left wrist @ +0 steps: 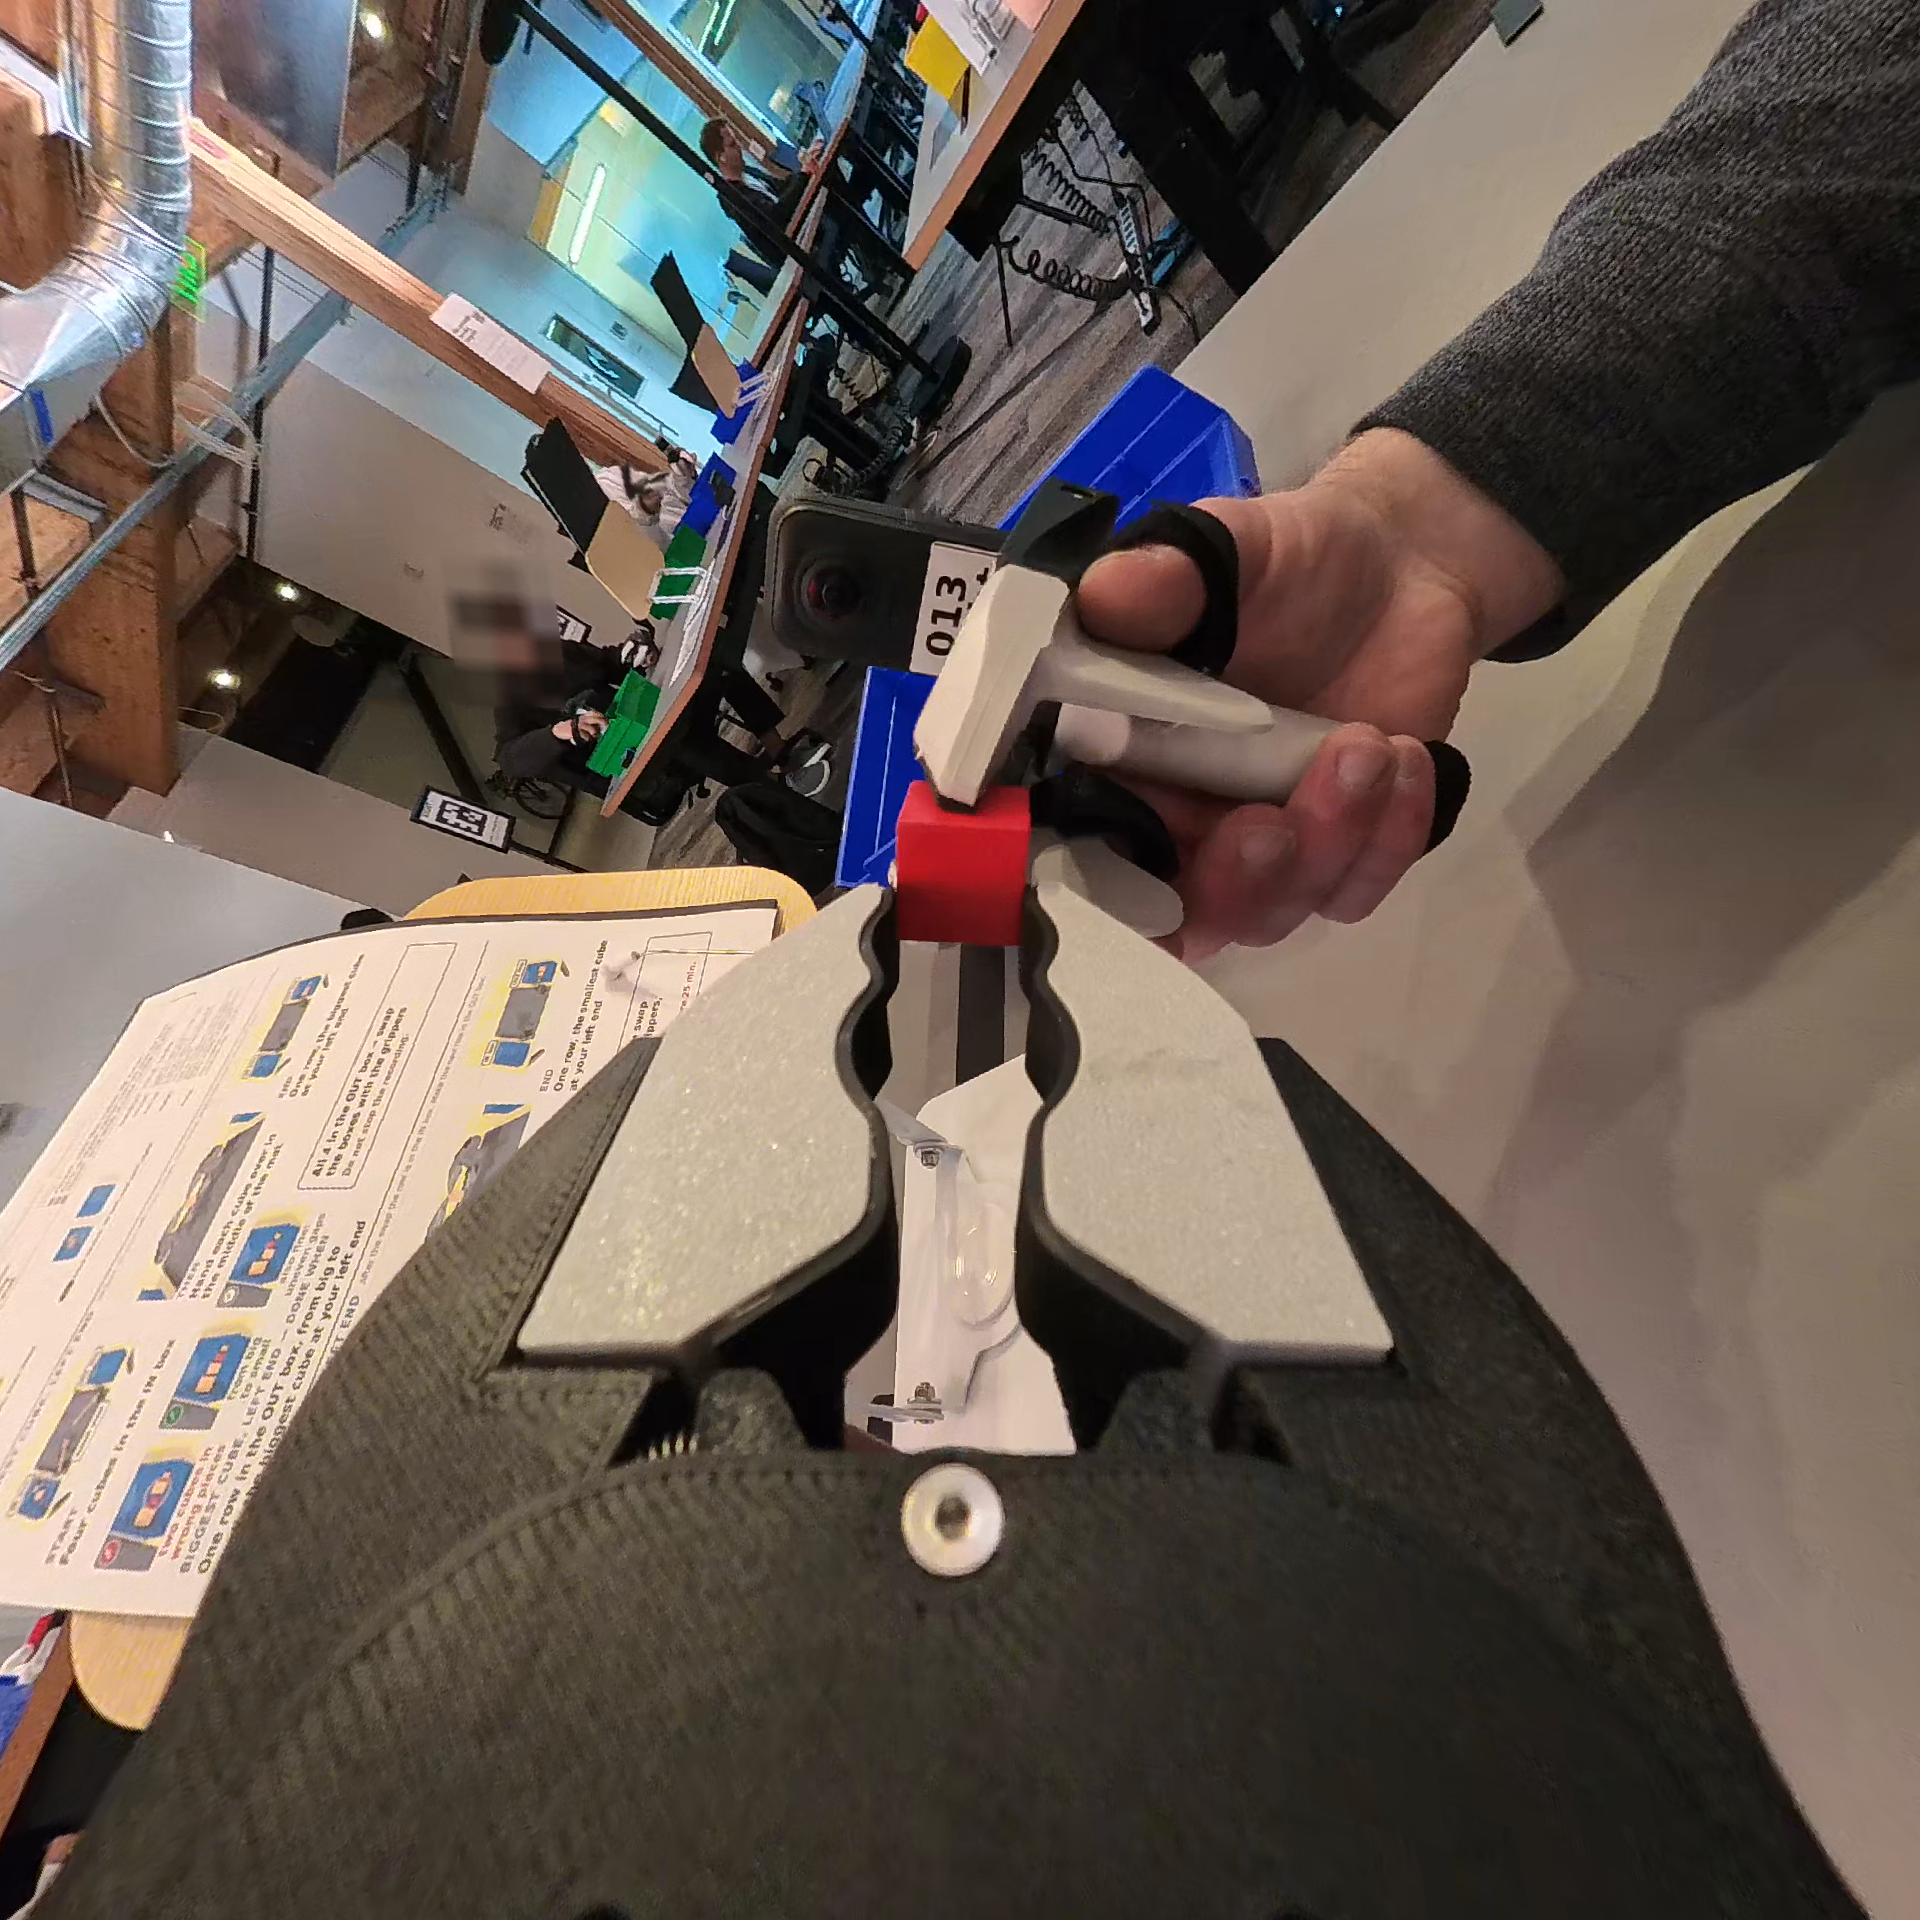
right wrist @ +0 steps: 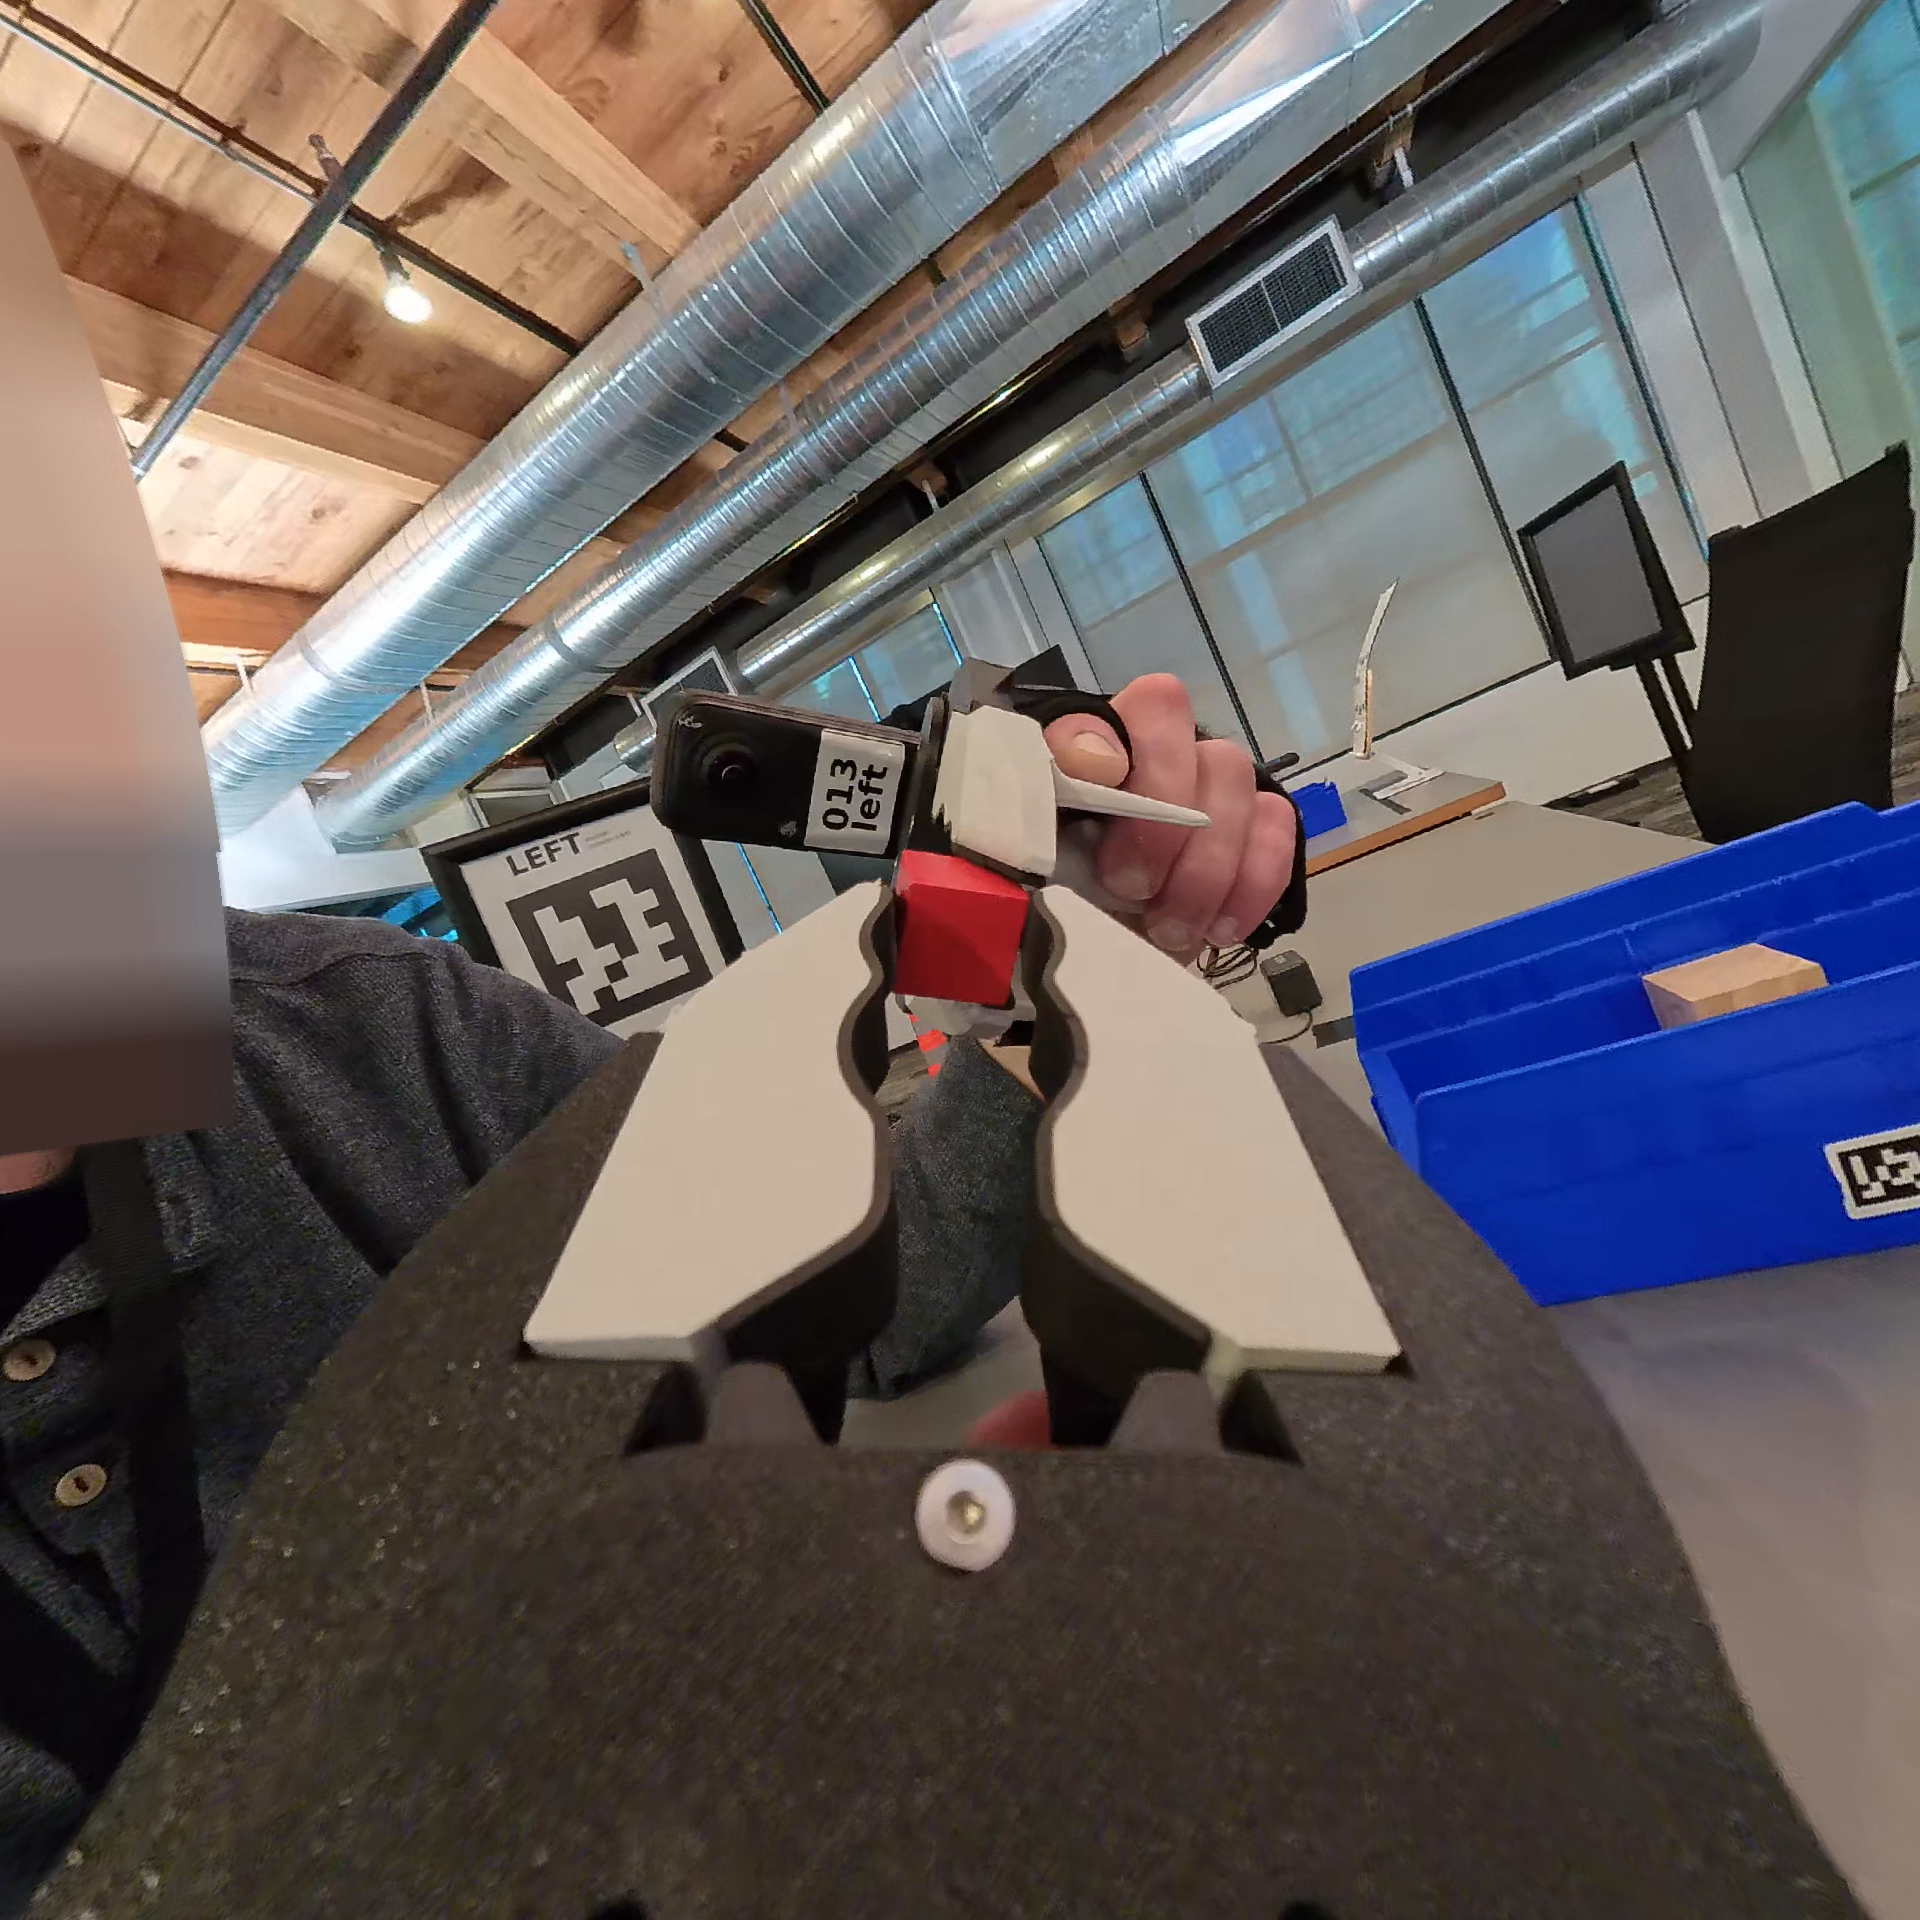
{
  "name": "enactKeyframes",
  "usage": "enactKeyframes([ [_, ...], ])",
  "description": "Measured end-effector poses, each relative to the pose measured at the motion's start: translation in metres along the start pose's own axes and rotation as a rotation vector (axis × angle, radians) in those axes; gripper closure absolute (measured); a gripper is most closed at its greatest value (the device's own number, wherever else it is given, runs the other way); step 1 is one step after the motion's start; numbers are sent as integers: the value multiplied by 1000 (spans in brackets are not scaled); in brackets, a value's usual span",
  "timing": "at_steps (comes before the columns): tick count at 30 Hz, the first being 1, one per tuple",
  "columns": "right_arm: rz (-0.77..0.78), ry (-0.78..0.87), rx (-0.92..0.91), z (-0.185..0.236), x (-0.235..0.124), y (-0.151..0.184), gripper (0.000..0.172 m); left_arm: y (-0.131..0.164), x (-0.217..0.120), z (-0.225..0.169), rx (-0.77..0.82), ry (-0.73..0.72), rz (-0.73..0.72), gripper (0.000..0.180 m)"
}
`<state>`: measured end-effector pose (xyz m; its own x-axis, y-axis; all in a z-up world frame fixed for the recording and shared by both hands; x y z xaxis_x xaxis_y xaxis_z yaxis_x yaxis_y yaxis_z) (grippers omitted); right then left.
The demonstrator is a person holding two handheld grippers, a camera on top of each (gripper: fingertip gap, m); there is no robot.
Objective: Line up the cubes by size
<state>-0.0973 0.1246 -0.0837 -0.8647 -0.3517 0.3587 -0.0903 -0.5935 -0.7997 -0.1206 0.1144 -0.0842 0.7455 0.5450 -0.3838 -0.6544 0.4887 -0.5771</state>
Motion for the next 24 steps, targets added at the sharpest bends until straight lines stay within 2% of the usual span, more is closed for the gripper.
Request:
enactKeyframes([
  [5, -1, 17, -51, 3, 0, -2, 150, -2, -2, 3, -12, -15, 0, 156],
  [7, -3, 46, -84, 3, -2, -7, 150, -4, -6, 8, -29, -41, -8, 136],
  [8, -6, 56, -103, 4, -4, -10, 150, -3, -10, 10, -41, -46, -7, 133],
  [10, -18, 76, -143, 8, -12, -22, 150, -1, -20, 14, -45, -71, 6, 140],
  [12, -16, 119, -221, 12, -24, -35, 151, 5, -34, 18, -44, -84, 41, 158],
  [15, 25, 276, -419, 12, -53, -58, 151, 11, -62, 27, -55, -136, 78, 180],
  [19, 142, 546, -648, -1, -109, -90, 151, 1, -93, 35, -70, -197, 27, 180],
  [24, 383, 875, -821, -40, -190, -125, 150, -1, -105, 36, -47, -227, 72, 180],
])
Point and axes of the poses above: each gripper's, where its closed fingertips meet, x out along the fingers, y out of its underside, z = x × y across the jaws, the point moved 2 cm from there along -x, back along the fingers, and after that the axes turned 10 degrees about y, right-handed, at the moved point
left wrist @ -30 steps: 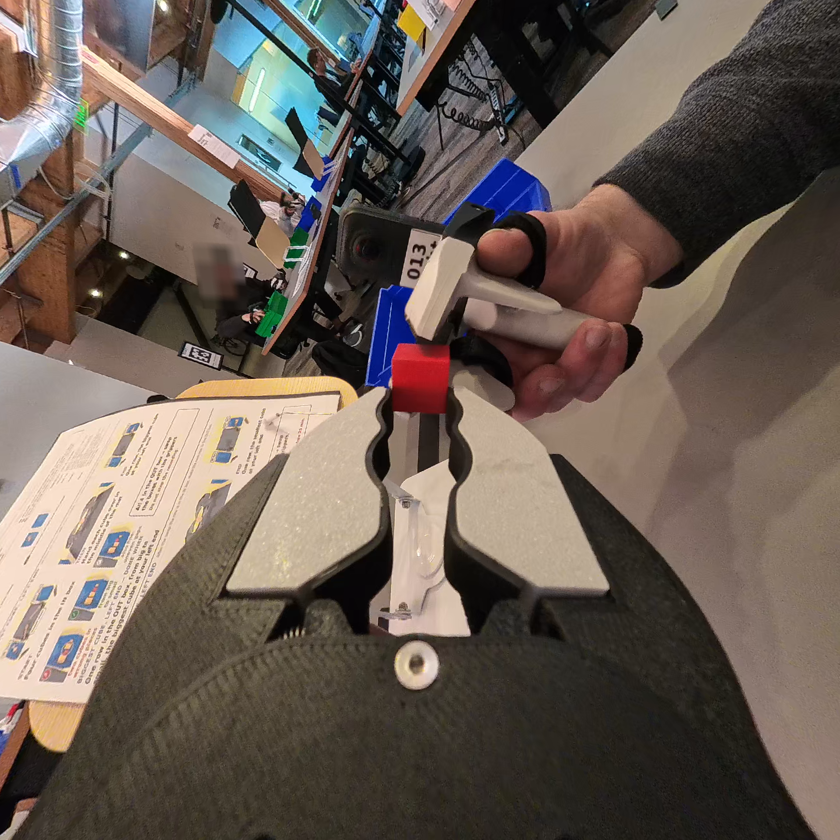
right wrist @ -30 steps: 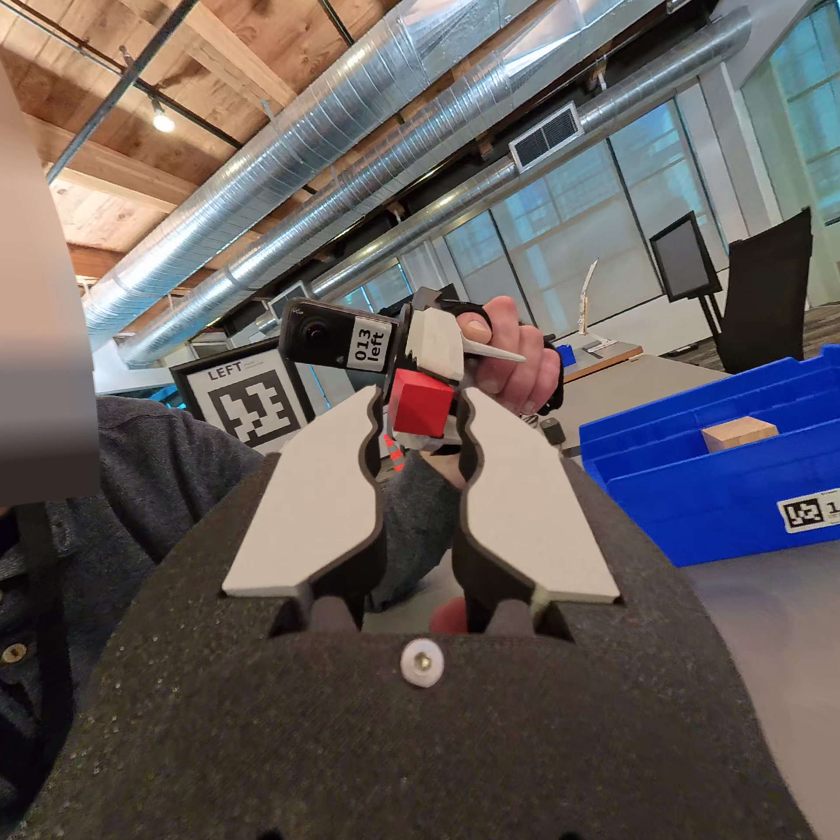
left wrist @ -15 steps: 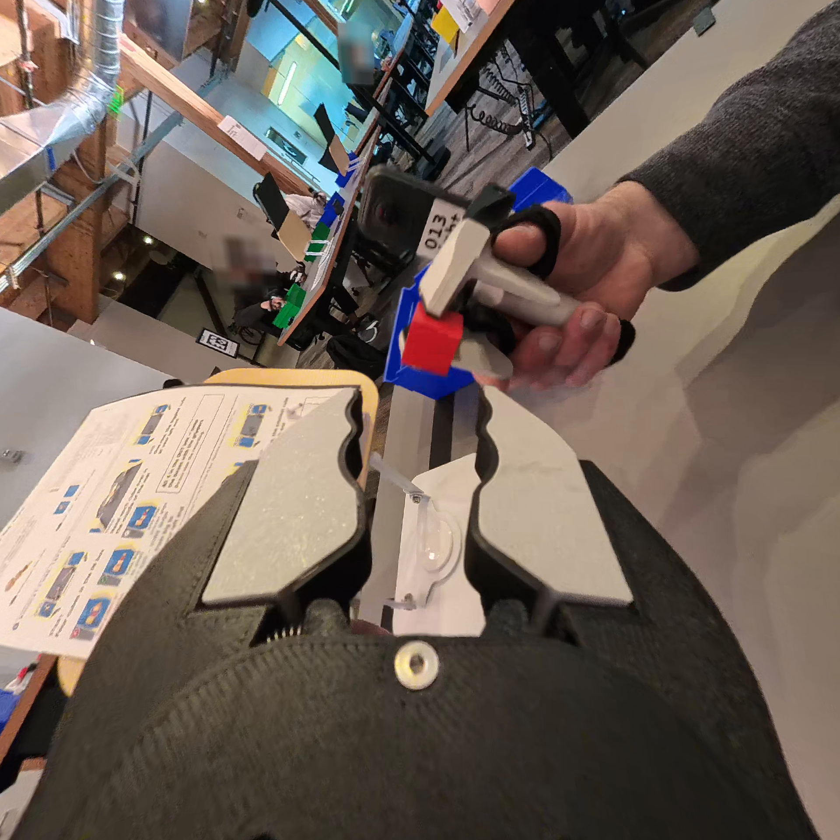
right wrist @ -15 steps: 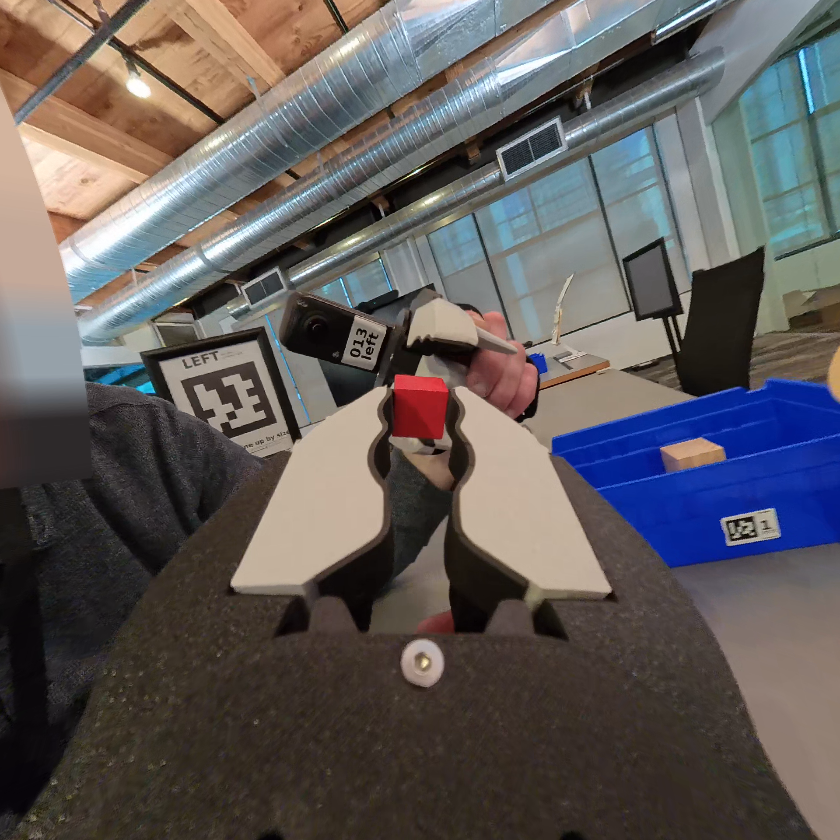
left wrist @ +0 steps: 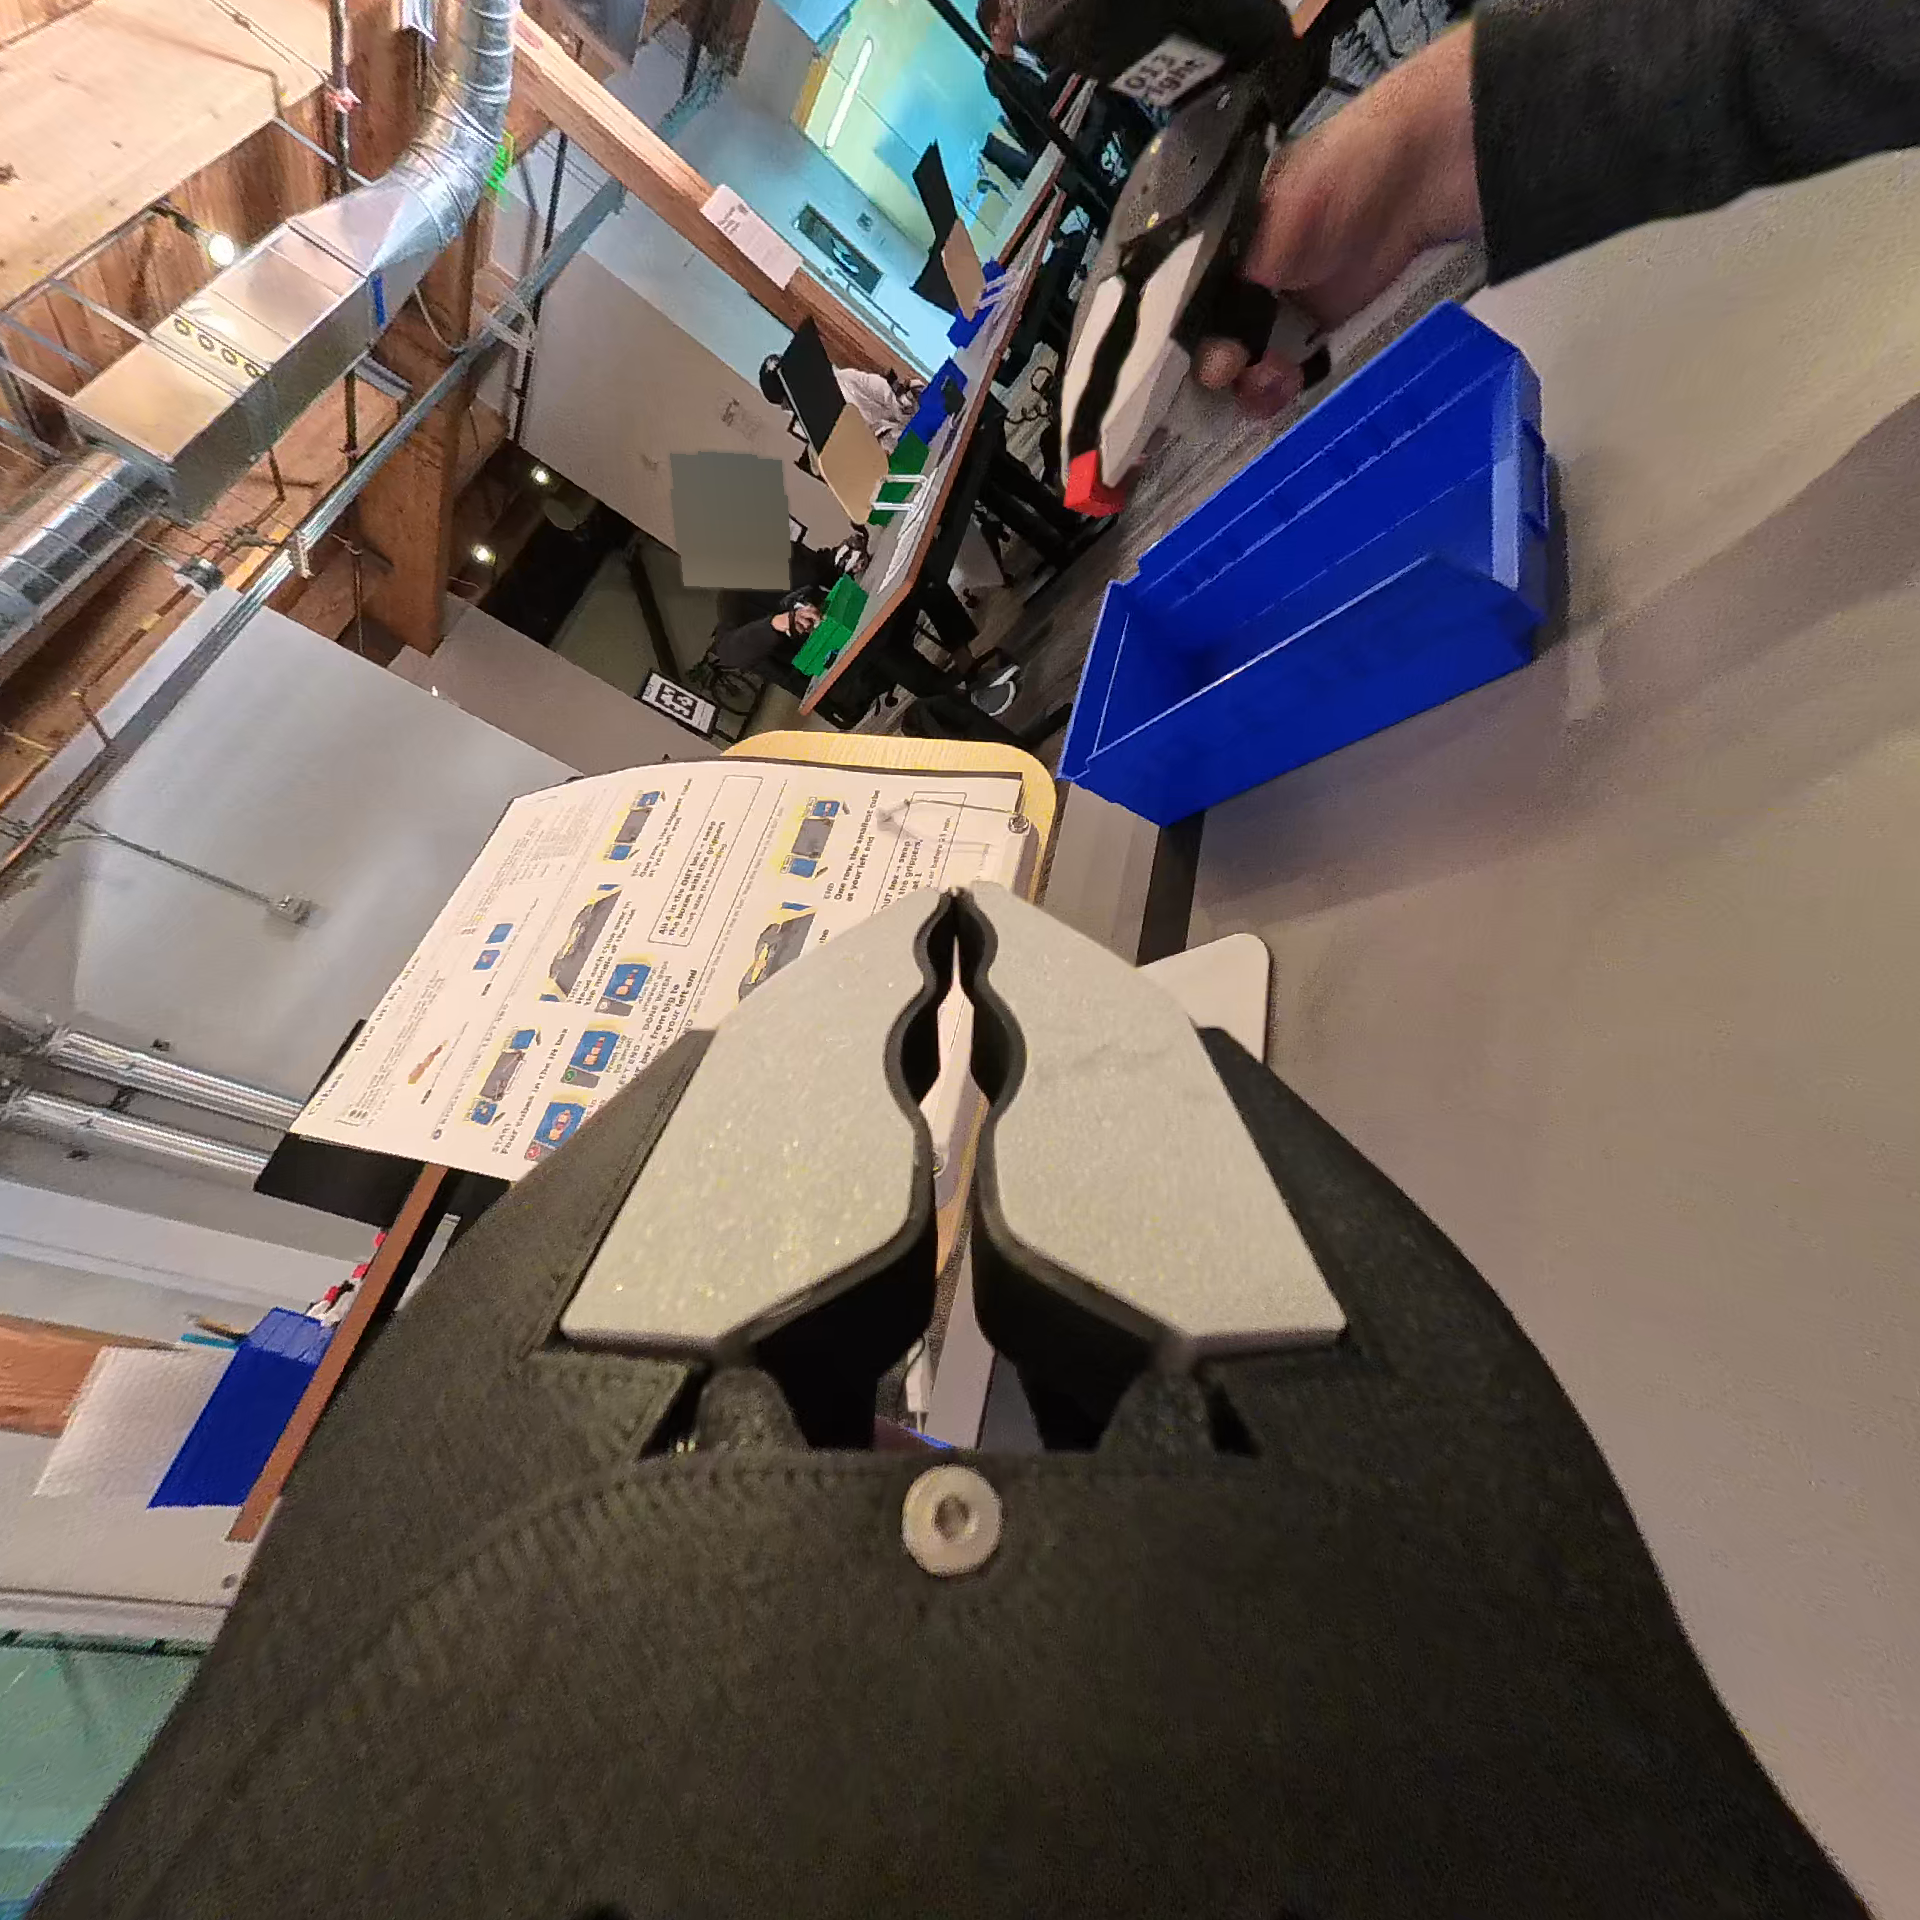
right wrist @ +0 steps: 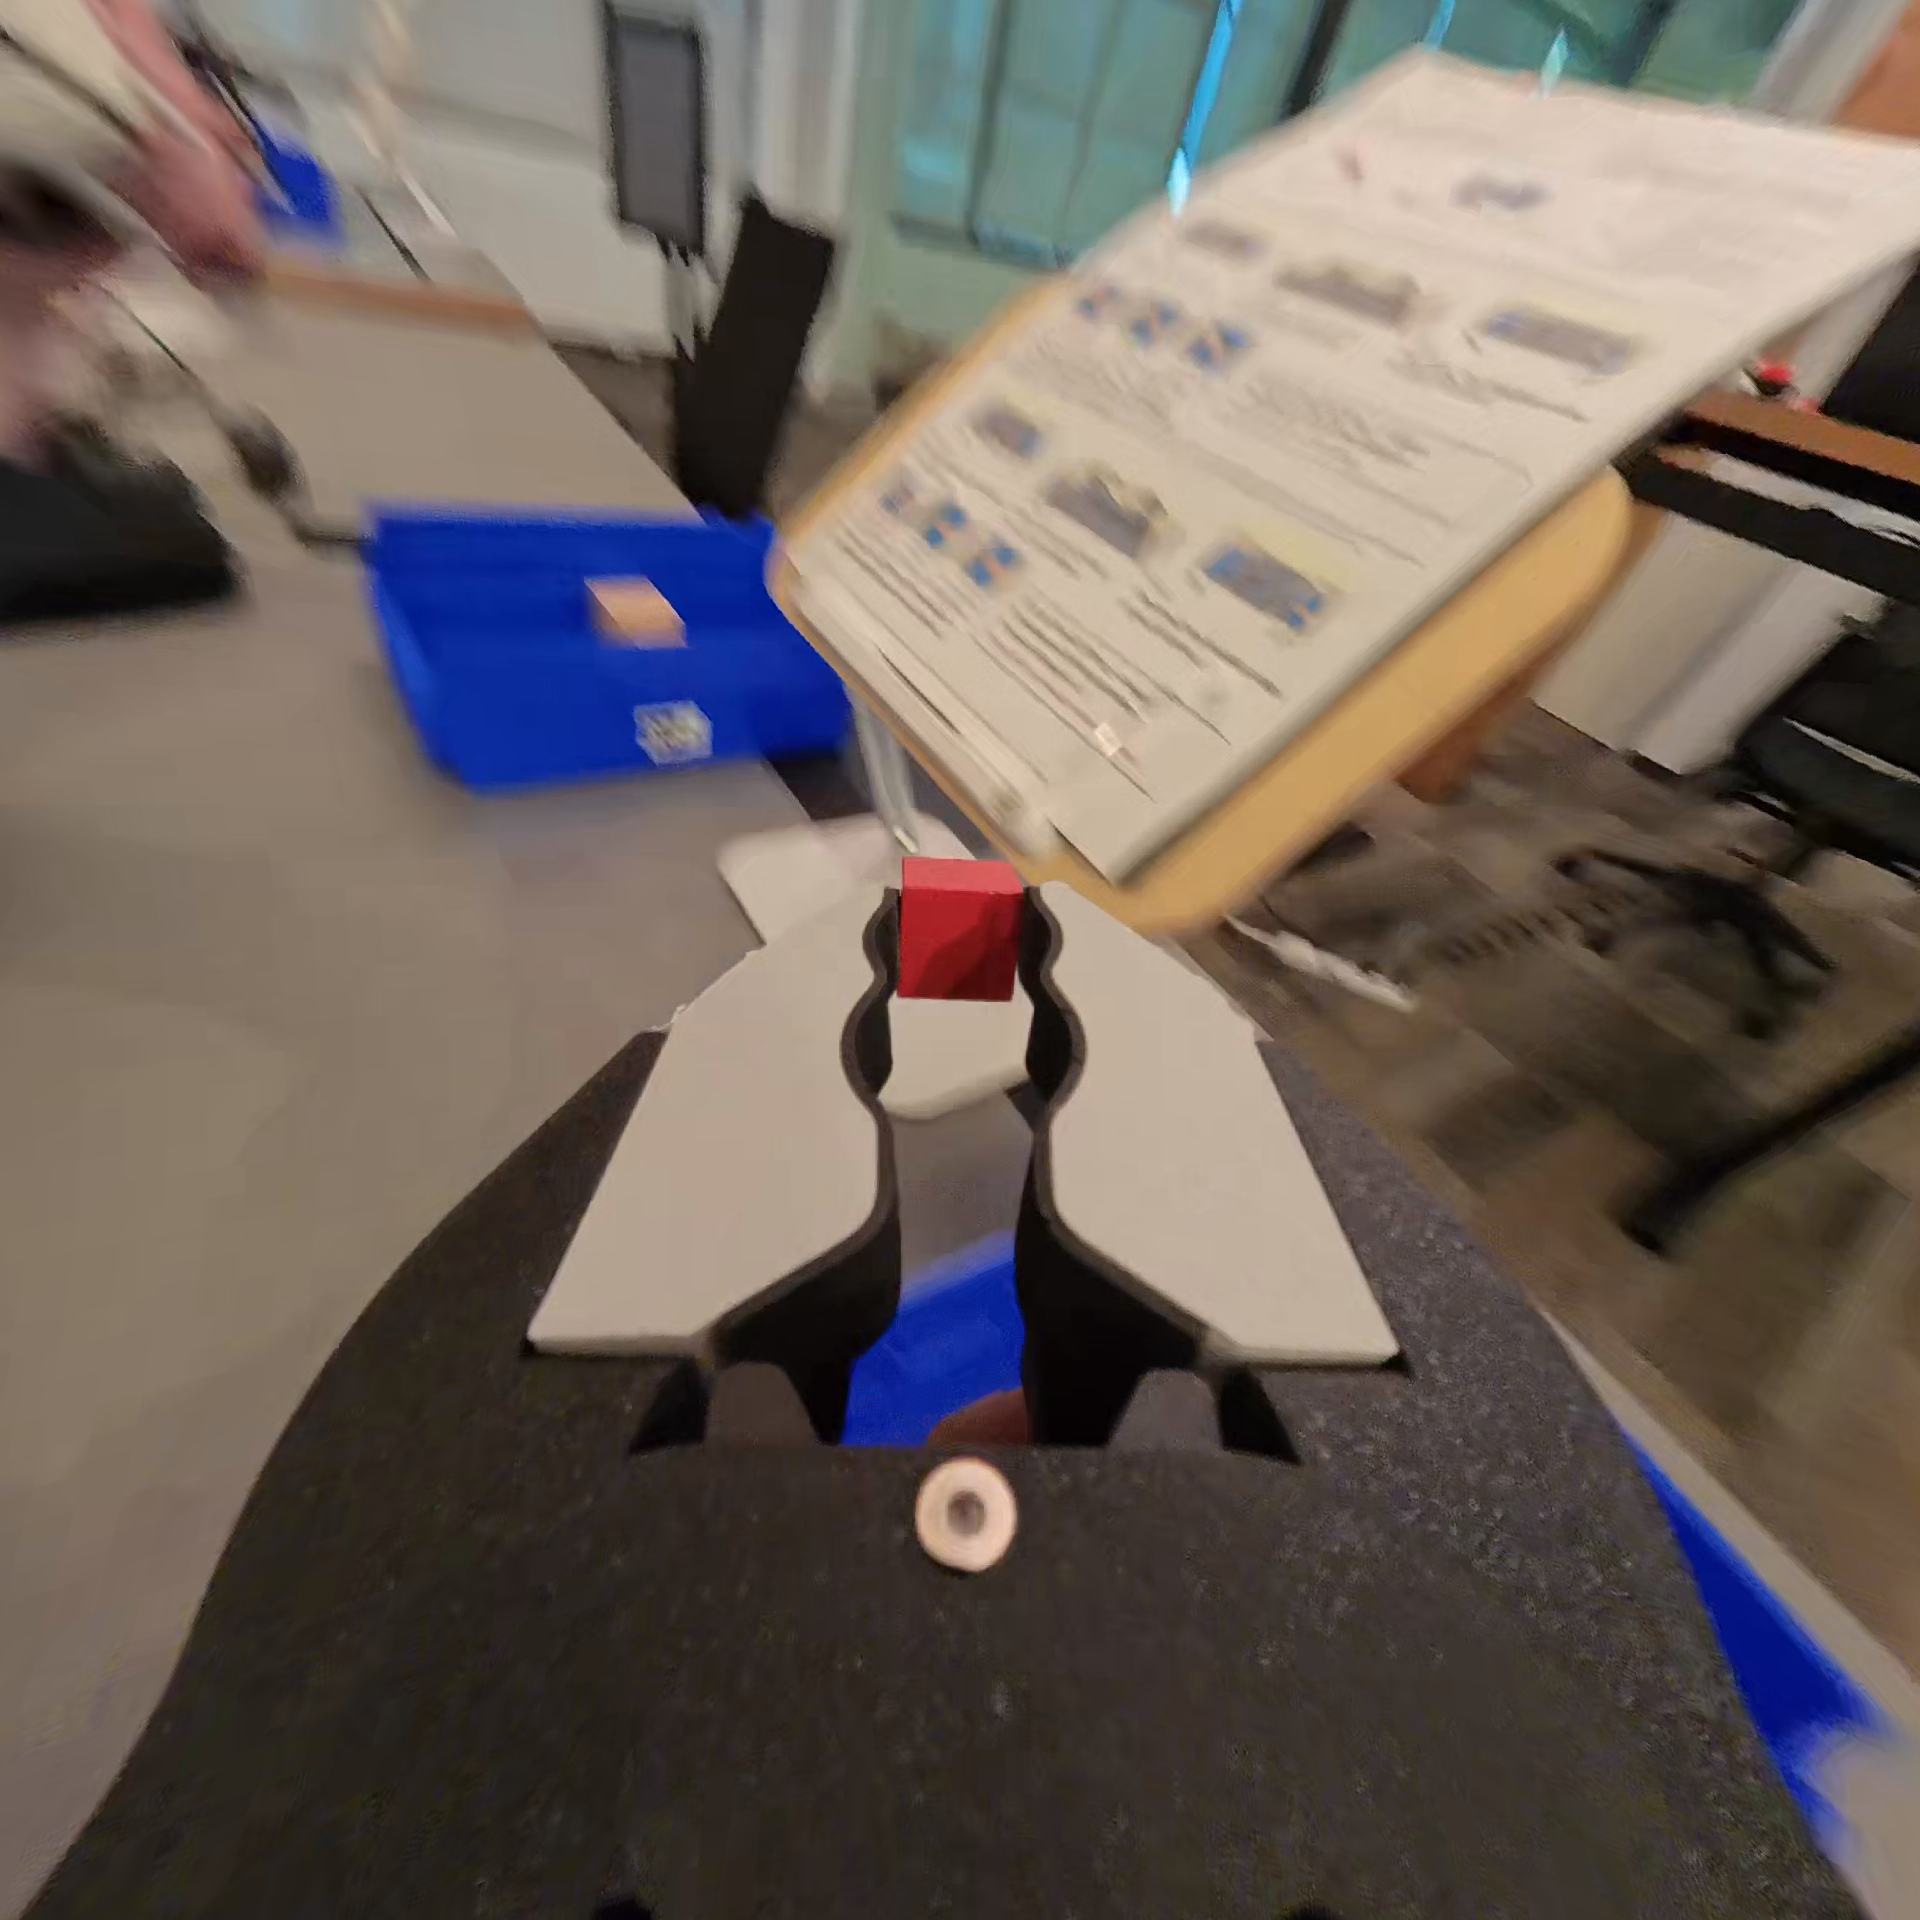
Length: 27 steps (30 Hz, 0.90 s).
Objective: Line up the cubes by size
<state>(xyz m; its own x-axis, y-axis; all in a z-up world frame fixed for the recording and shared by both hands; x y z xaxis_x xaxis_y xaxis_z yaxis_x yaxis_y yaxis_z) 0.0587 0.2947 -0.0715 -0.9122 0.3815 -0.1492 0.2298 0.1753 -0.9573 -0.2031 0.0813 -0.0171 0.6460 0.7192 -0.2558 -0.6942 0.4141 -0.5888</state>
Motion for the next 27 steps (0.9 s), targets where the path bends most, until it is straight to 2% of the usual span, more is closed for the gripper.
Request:
enactKeyframes([
  [3, 225, 55, -128, -38, -4, 41, 151, 1, -1, 1, -1, -4, 5, 180],
  [8, 487, -41, -225, -62, 3, 99, 150, 2, 1, -1, -1, 4, 24, 180],
  [18, 740, -321, -404, -38, 33, 176, 150, 6, 15, -8, 7, 46, 57, 180],
  [27, 811, -408, -429, -29, 48, 194, 150, 6, 18, -11, 3, 61, 59, 180],
])
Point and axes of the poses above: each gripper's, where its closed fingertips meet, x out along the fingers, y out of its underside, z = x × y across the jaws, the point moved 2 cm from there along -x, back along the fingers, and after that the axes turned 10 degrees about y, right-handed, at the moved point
